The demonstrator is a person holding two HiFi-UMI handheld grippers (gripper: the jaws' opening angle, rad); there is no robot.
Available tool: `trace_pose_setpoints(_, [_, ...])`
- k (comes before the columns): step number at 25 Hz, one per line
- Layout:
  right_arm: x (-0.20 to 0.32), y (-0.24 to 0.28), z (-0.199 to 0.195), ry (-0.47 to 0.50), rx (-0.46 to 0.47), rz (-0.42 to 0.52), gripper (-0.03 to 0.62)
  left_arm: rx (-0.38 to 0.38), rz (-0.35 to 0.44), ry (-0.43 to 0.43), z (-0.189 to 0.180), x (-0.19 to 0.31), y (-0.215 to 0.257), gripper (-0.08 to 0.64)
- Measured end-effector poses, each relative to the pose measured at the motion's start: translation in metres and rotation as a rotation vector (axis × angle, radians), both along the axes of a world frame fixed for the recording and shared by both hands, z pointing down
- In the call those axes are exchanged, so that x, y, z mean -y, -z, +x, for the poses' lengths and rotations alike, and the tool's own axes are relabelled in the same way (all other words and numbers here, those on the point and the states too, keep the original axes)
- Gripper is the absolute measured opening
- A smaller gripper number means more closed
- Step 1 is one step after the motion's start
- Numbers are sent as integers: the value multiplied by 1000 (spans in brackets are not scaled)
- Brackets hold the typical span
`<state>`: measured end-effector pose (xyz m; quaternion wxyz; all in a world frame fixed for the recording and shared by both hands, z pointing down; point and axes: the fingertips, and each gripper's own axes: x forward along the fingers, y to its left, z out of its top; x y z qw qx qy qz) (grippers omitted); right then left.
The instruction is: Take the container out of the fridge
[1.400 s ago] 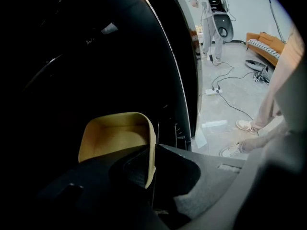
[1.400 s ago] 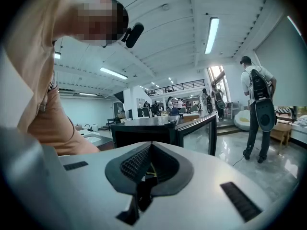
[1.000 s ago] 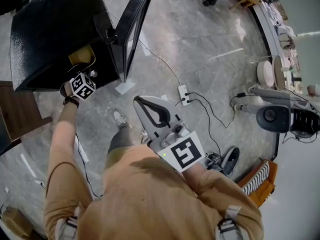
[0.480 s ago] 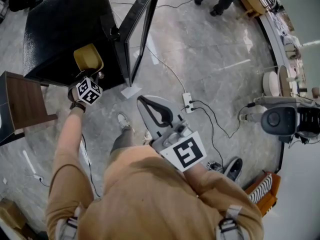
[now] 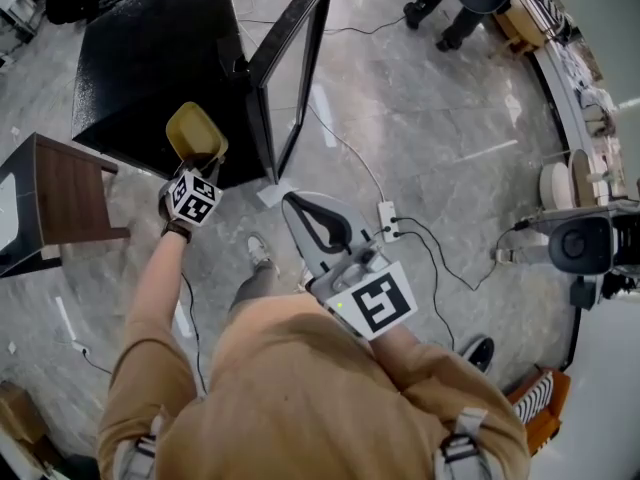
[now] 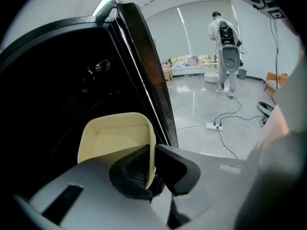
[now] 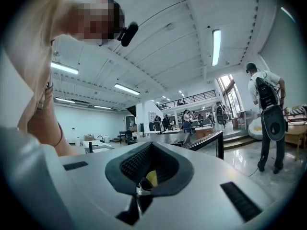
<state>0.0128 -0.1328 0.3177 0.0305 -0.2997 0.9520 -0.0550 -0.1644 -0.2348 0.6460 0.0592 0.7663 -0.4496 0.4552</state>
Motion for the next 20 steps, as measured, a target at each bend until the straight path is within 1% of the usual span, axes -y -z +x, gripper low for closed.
trace_pose_setpoints(8, [-17, 10, 5, 45, 32, 25, 0, -137, 49, 96, 17, -32, 33, 21])
trace_pose_setpoints(13, [-26, 9, 11, 72, 37, 30, 0, -175, 92, 126, 25, -53, 53, 21])
trace_pose_setpoints(17, [-30, 13, 15, 88, 45, 34, 0, -241, 132, 192, 28, -67, 78, 21])
trace_pose_setpoints(20, [-35, 16, 15, 103, 54, 46, 0, -274, 174, 228, 25, -77, 97, 21])
